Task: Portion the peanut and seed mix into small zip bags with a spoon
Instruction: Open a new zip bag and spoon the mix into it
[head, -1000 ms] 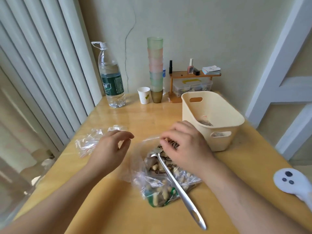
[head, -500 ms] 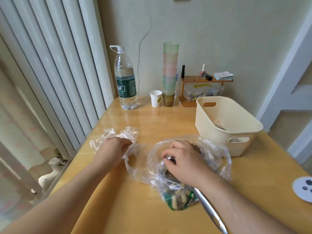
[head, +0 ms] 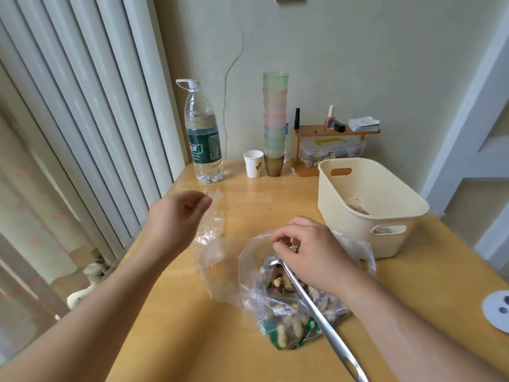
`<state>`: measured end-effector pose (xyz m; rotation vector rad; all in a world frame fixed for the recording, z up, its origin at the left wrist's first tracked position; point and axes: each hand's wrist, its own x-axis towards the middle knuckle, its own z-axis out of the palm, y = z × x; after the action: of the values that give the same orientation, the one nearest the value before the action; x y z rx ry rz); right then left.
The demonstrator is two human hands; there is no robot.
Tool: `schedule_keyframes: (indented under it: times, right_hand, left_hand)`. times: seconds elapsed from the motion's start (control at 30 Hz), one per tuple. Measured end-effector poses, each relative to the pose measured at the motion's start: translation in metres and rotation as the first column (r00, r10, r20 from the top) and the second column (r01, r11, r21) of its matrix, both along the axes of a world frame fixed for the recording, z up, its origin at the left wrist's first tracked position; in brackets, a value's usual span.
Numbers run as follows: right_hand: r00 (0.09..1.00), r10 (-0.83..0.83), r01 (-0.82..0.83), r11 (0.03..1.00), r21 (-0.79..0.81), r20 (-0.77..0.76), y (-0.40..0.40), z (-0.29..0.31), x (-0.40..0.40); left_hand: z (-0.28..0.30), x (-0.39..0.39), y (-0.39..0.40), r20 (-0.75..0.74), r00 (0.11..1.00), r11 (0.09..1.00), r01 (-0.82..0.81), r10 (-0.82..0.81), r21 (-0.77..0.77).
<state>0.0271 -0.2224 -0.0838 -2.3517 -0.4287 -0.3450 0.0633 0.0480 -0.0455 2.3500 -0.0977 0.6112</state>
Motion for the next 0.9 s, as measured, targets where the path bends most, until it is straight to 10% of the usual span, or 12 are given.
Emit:
schedule_keyframes:
  times: [0.2,0.5,0.9]
  right_hand:
    - [0.997,-0.022,-0.003,0.939,0.345,0.068,-0.005,0.005,0.013]
    - [0.996,0.057,-0.014,0.872,0.489,-0.072,-0.017,-0.018,0.020]
    - [0.999,0.023,-0.016,0.965,0.262,-0.023,-0.025,-0.024,0.004]
  left_hand:
    - [0.006,-0.014,-0.082,0.100,0.961,0.880,0.277,-0.259,-0.385]
    - [-0.042,0.005,-0.128,-0.005,0.816,0.392,0.273,-0.579,-0.878]
    - [-0.054,-0.014,-0.120,-0.034,0.829,0.593,0.371,-0.559,-0.715]
